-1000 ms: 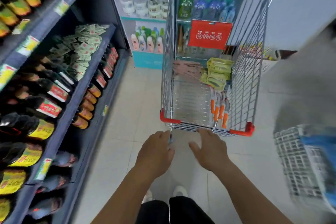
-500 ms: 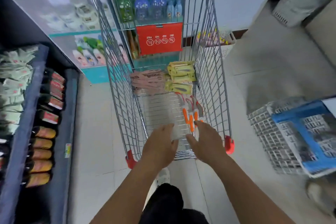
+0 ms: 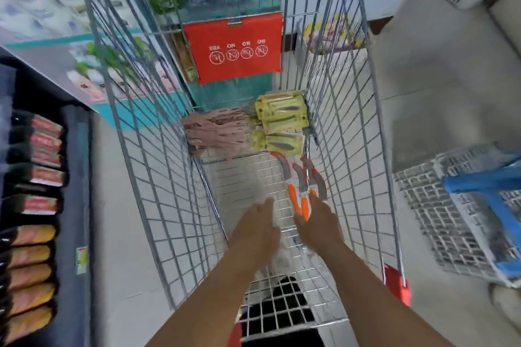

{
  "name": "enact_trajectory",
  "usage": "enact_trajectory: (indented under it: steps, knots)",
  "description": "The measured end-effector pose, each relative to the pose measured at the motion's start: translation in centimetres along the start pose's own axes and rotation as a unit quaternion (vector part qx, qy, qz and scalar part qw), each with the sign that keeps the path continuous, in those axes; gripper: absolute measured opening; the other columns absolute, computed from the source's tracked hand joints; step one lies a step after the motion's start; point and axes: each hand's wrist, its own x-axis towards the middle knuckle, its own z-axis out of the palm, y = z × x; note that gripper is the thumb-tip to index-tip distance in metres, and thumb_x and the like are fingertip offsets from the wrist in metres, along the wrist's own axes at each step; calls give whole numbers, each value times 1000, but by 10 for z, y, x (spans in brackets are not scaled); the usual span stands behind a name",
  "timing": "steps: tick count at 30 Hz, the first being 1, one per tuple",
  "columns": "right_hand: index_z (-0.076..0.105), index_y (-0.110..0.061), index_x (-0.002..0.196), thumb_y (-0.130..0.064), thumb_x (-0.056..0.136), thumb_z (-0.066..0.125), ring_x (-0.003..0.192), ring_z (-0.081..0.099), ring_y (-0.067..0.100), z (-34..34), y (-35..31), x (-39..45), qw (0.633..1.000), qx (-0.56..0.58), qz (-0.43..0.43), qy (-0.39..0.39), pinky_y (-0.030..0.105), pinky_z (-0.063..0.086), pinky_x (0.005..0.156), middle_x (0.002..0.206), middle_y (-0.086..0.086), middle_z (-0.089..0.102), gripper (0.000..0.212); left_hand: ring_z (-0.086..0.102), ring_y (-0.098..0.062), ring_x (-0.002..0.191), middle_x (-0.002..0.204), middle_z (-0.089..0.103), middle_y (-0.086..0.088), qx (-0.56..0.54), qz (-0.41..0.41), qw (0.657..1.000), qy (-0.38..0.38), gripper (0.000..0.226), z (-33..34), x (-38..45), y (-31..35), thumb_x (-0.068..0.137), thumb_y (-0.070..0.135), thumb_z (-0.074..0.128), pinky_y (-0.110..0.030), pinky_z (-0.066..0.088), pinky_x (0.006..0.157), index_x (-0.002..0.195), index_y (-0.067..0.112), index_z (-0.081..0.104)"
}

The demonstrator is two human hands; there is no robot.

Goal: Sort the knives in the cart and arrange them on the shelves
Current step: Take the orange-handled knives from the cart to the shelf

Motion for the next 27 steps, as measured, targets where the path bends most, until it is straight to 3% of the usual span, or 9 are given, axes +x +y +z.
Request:
enact_trajectory:
  steps: [4, 7, 9, 13, 16, 18, 20, 24, 27]
  knots:
    - [18, -19, 149, -33, 91, 52, 129, 41, 32, 29, 18, 45, 998, -29, 50, -17, 41, 39, 103, 149, 9, 34, 69, 25, -19, 138, 151, 26, -4, 0, -2, 1000, -11, 64, 24, 32, -15, 97, 28, 45, -34, 30, 108, 150, 24, 8]
    - [0, -28, 151, -35, 93, 50, 139, 25, 33, 46, 31, 69, 994, -59, 94, -19, 45, 31, 110, 157, 7, 15, 77, 25, -21, 138, 152, 24, -5, 11, -19, 999, -28, 66, 39, 54, -25, 96, 25, 46, -35, 31, 108, 150, 25, 7]
    - [-5, -34, 149, -35, 95, 47, 143, 12, 33, 54, 40, 79, 991, -76, 111, -22, 49, 26, 112, 159, 0, 0, 75, 27, -21, 138, 152, 23, -4, 7, -28, 999, -40, 67, 46, 65, -30, 96, 25, 46, -36, 32, 108, 150, 27, 6]
    - [-9, -38, 148, -25, 94, 49, 143, 5, 34, 74, 44, 89, 991, -87, 105, -13, 55, 29, 108, 157, -3, -12, 80, 33, -21, 134, 150, 25, -2, 17, -25, 998, -46, 68, 58, 82, -38, 96, 25, 45, -39, 39, 105, 151, 27, 6]
    - [-8, -41, 146, -29, 94, 48, 139, 14, 36, 85, 38, 89, 993, -70, 92, 6, 54, 32, 104, 157, -4, -4, 77, 30, -23, 136, 152, 24, -3, 23, -30, 998, -52, 66, 65, 92, -42, 96, 23, 44, -43, 38, 105, 151, 29, 6]
    - [3, -45, 142, -37, 94, 46, 133, 25, 35, 89, 35, 90, 996, -38, 73, 42, 52, 34, 101, 154, -5, 9, 65, 32, -23, 135, 151, 25, -5, 18, -31, 998, -53, 66, 69, 98, -42, 96, 22, 45, -42, 37, 105, 151, 29, 8]
    - [12, -44, 138, -32, 93, 50, 128, 29, 33, 90, 36, 93, 995, -7, 63, 81, 50, 37, 98, 149, -2, 15, 60, 35, -24, 133, 148, 29, -6, 10, -20, 999, -44, 68, 72, 106, -42, 95, 19, 49, -39, 39, 103, 150, 27, 12]
    - [22, -28, 139, -28, 89, 59, 119, 32, 30, 94, 44, 101, 980, 85, 128, 128, 39, 40, 86, 140, 4, 23, 62, 38, -30, 129, 148, 29, -10, -1, -12, 1000, -6, 56, 81, 126, -38, 97, 39, 42, -42, 40, 99, 147, 32, 18]
    - [21, -16, 141, -34, 87, 61, 121, 32, 34, 100, 47, 101, 972, 119, 165, 117, 42, 38, 90, 136, 11, 26, 69, 29, -33, 134, 154, 19, -11, 26, -6, 1000, 1, 57, 93, 139, -31, 99, 44, 37, -43, 33, 105, 149, 29, 14]
